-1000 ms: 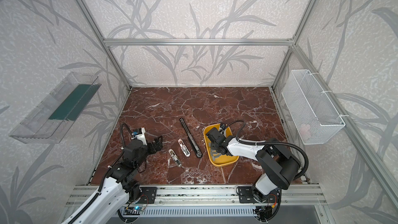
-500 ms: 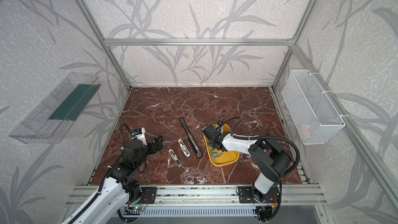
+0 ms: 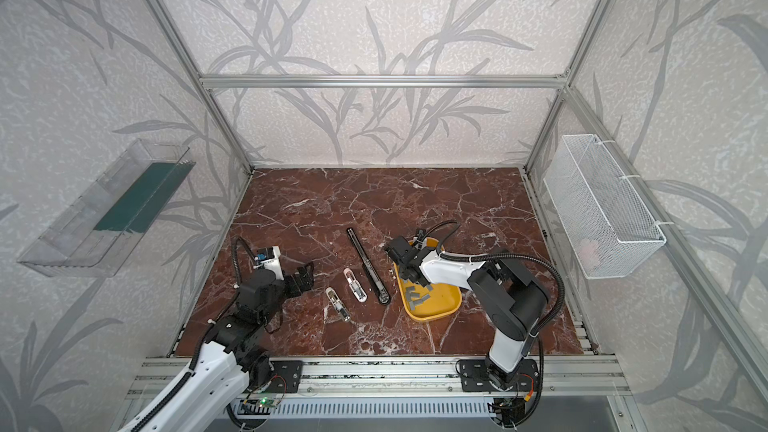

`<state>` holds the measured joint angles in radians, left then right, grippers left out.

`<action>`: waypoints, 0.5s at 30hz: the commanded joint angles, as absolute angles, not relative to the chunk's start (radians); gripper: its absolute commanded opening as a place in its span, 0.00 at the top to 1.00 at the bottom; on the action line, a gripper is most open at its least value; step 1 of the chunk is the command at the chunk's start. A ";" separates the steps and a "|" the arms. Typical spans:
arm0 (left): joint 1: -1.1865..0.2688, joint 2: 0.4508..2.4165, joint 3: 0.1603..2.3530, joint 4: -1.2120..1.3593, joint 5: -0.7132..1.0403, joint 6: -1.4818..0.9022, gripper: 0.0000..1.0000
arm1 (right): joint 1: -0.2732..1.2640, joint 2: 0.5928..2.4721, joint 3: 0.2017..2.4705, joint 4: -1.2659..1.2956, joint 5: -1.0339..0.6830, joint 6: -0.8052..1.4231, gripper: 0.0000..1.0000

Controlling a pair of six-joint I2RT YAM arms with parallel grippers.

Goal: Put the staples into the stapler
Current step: 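Lower the right gripper onto another grey strip and close on it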

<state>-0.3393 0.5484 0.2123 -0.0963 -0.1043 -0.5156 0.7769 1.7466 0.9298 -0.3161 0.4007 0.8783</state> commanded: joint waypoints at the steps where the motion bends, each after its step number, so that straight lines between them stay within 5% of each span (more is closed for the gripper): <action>1: -0.344 0.546 0.228 -0.087 -0.119 -0.518 0.01 | 0.773 1.786 0.919 -0.402 0.402 0.871 0.62; 15: -0.344 0.546 0.229 -0.085 -0.117 -0.518 0.01 | 0.772 1.795 0.908 -0.403 0.423 0.867 0.77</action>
<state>-0.3393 0.5484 0.2123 -0.0963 -0.1040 -0.5156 0.7769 1.7519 0.9295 -0.3195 0.4271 0.8703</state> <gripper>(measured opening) 0.991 0.236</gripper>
